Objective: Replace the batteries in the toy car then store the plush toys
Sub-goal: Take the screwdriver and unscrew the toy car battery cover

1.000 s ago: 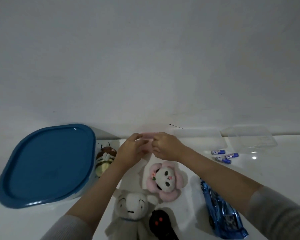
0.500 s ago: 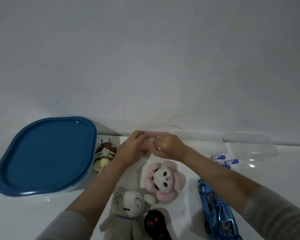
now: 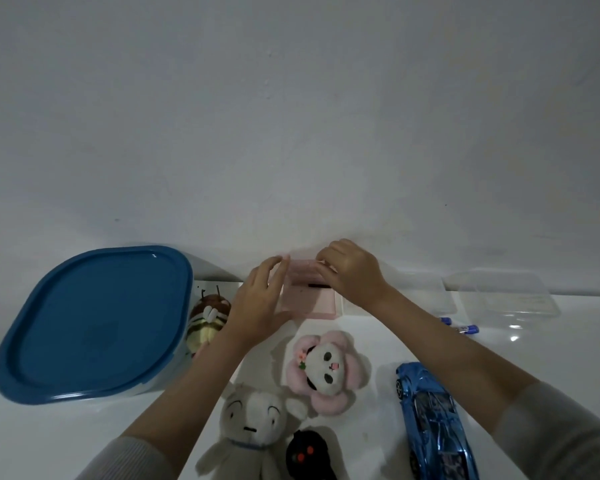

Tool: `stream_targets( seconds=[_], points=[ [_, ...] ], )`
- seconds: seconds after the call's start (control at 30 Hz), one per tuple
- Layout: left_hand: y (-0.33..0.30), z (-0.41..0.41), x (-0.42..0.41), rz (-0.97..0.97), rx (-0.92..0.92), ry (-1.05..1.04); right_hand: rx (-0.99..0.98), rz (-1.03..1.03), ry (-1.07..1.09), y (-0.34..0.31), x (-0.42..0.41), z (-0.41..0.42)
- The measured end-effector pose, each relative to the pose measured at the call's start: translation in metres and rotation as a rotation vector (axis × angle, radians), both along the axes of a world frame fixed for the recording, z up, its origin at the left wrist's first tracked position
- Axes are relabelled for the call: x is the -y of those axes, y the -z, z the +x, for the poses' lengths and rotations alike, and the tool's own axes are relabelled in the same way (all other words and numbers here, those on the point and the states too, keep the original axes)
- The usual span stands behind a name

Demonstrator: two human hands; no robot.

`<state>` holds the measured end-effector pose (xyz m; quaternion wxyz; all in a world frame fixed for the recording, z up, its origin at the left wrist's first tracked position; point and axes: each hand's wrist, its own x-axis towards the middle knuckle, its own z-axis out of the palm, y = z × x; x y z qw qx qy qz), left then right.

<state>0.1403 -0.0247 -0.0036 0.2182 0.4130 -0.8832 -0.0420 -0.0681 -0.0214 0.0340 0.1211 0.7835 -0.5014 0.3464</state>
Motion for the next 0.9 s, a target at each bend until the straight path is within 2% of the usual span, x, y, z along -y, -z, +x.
stream_targets(
  seconds=[0.13, 0.2, 0.27, 0.4, 0.5, 0.67, 0.9],
  points=[
    [-0.005, 0.000, 0.006, 0.030, 0.066, -0.045, 0.036, -0.119, -0.039, 0.005, -0.008, 0.004],
    [-0.006, 0.000, 0.008, 0.051, 0.074, -0.078, 0.008, -0.104, -0.099, 0.013, -0.016, 0.006],
    [-0.005, 0.001, 0.010, 0.069, 0.082, -0.095, -0.063, 0.052, -0.086, 0.022, -0.020, 0.007],
    [-0.004, 0.001, 0.011, 0.087, 0.093, -0.117, -0.244, 0.488, 0.020, 0.022, -0.011, 0.017],
    [-0.005, 0.002, 0.011, 0.115, 0.103, -0.123, -0.417, 0.688, 0.144, 0.009, -0.001, 0.029],
    [-0.008, 0.003, 0.012, 0.163, 0.117, -0.148, -0.488, 0.714, 0.176, 0.004, 0.003, 0.039],
    [-0.007, 0.004, 0.012, 0.213, 0.097, -0.172, -0.490, 0.759, 0.184, 0.008, -0.002, 0.036]
  ],
)
